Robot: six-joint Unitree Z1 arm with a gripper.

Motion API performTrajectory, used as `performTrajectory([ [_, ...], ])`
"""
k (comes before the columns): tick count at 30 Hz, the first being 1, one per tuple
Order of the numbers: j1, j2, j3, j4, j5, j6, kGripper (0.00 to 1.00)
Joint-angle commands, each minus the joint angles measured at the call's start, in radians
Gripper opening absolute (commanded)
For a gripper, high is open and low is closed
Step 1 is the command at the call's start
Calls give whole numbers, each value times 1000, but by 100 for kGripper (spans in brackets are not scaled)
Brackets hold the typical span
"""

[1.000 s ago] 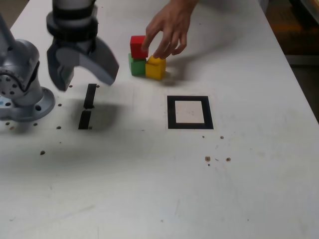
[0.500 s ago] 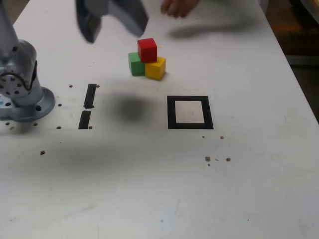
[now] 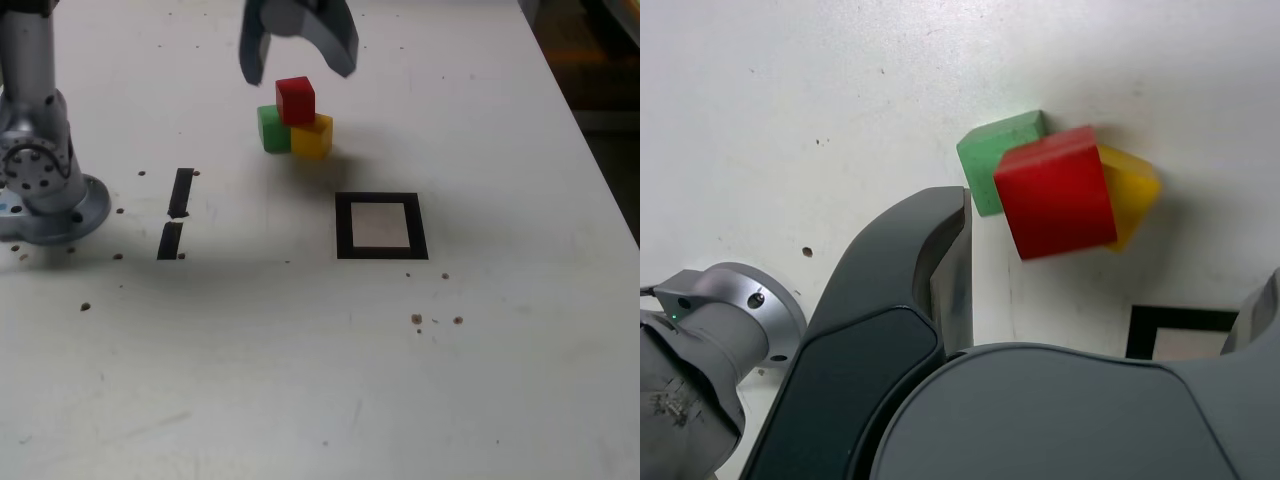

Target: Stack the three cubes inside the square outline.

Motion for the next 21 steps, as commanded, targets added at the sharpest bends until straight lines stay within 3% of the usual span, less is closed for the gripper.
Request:
performTrajectory([
  [1, 8, 16, 13, -10, -4, -1, 97],
  [6, 20, 38, 26, -19, -10, -1, 92],
  [21, 48, 79, 54, -82, -1, -18, 55],
])
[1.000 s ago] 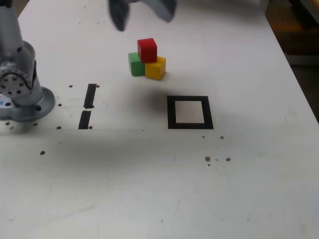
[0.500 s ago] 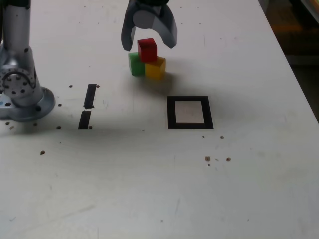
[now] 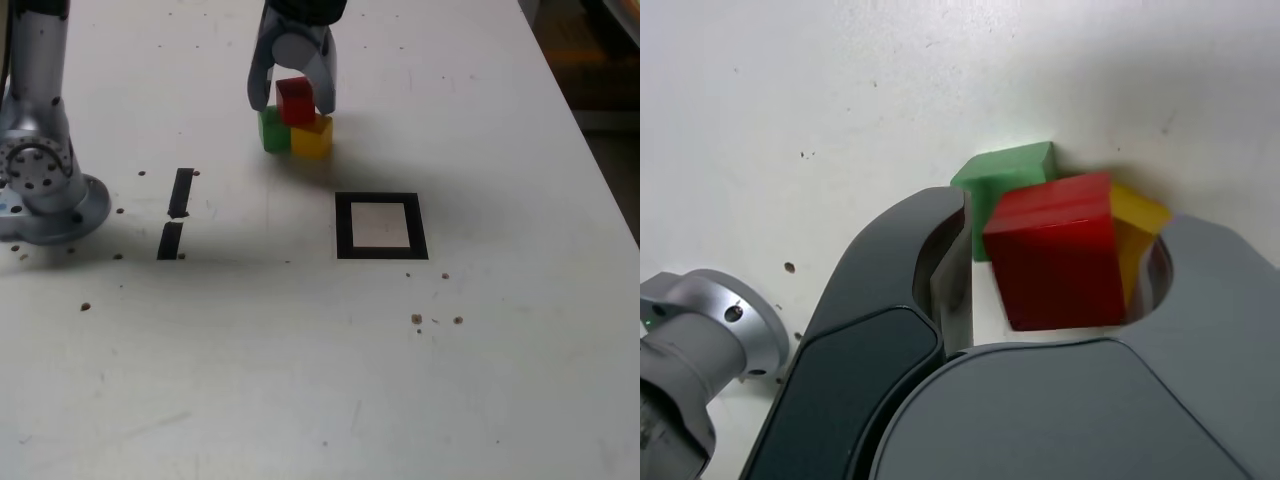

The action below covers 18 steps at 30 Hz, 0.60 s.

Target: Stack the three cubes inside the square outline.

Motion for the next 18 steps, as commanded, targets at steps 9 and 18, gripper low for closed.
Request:
performTrajectory([
  [9, 18, -13, 3, -33, 25, -18, 32],
  [18, -79, -125, -64, 96, 37, -72, 29],
])
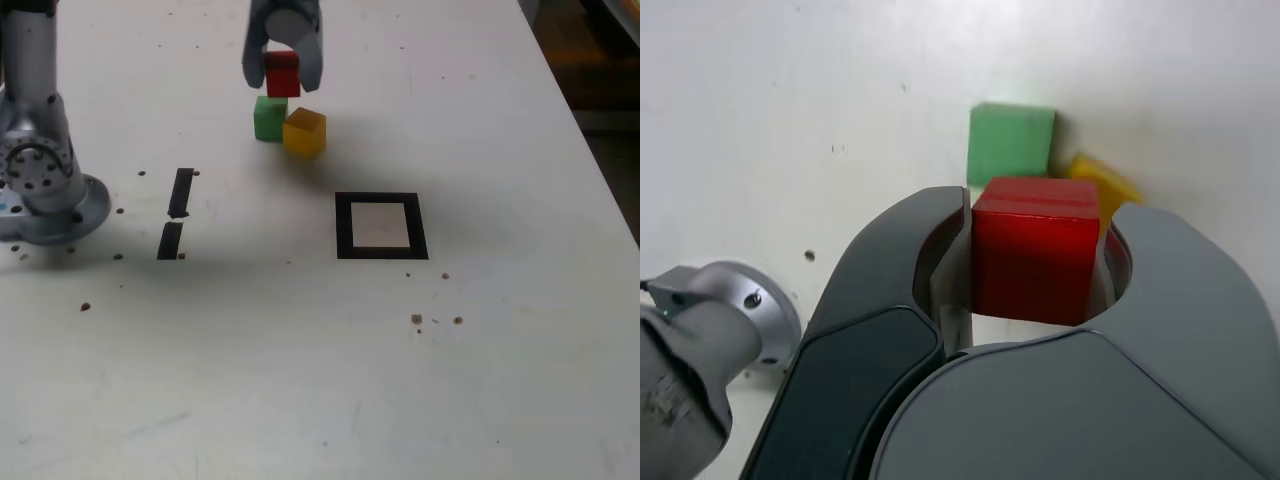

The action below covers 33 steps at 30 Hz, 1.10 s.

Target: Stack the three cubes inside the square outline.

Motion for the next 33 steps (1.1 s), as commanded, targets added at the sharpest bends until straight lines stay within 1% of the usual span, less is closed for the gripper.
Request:
performTrajectory([
  [1, -56, -30, -27, 29, -9, -26, 29],
  [3, -131, -51, -55, 58, -21, -68, 29],
  [7, -305, -51, -95, 88, -74, -190, 29],
  [11, -432, 24, -138, 88, -129, -292, 29],
  [14, -485, 106, -189, 89, -153, -339, 29],
  [17, -504, 158, -212, 84, -168, -369, 29],
  [20, -505, 174, -195, 67, -182, -384, 29],
  [23, -493, 176, -151, 24, -201, -387, 29],
  [26, -477, 180, -109, -22, -211, -385, 29],
  [29, -467, 189, -91, -61, -205, -378, 30],
  [33, -458, 210, -90, -90, -181, -370, 32],
])
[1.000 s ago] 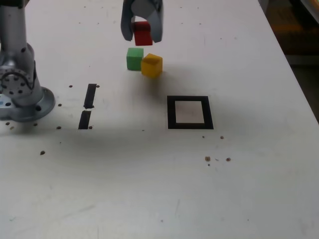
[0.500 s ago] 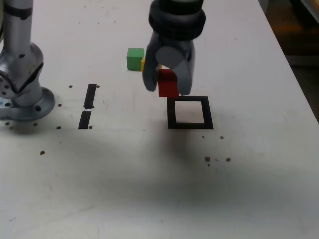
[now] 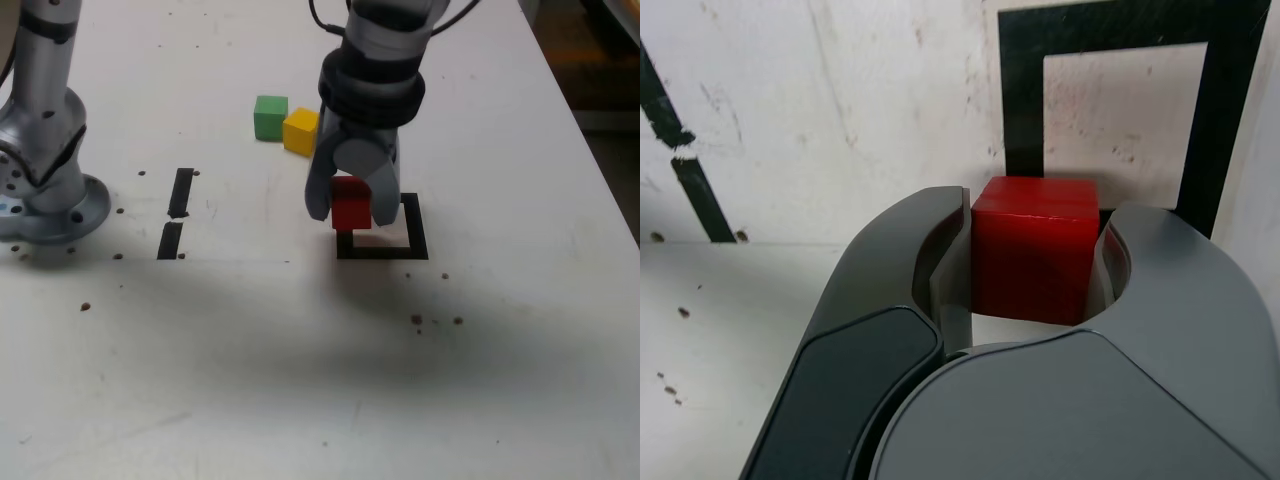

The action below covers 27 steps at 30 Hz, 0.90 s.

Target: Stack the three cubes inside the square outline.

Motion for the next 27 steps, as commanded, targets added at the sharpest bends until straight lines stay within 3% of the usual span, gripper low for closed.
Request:
performTrajectory([
  [1, 7, 15, 0, -9, 11, 7, 33],
  [10, 15, 75, -31, -35, 34, 29, 36],
  [12, 17, 84, -37, -38, 40, 35, 45],
  [17, 23, 105, -50, -34, 40, 55, 87],
  [19, 24, 103, -55, -23, 42, 58, 97],
  [23, 25, 81, -70, 24, 49, 57, 100],
  [27, 44, 24, -63, 127, 56, 42, 100],
])
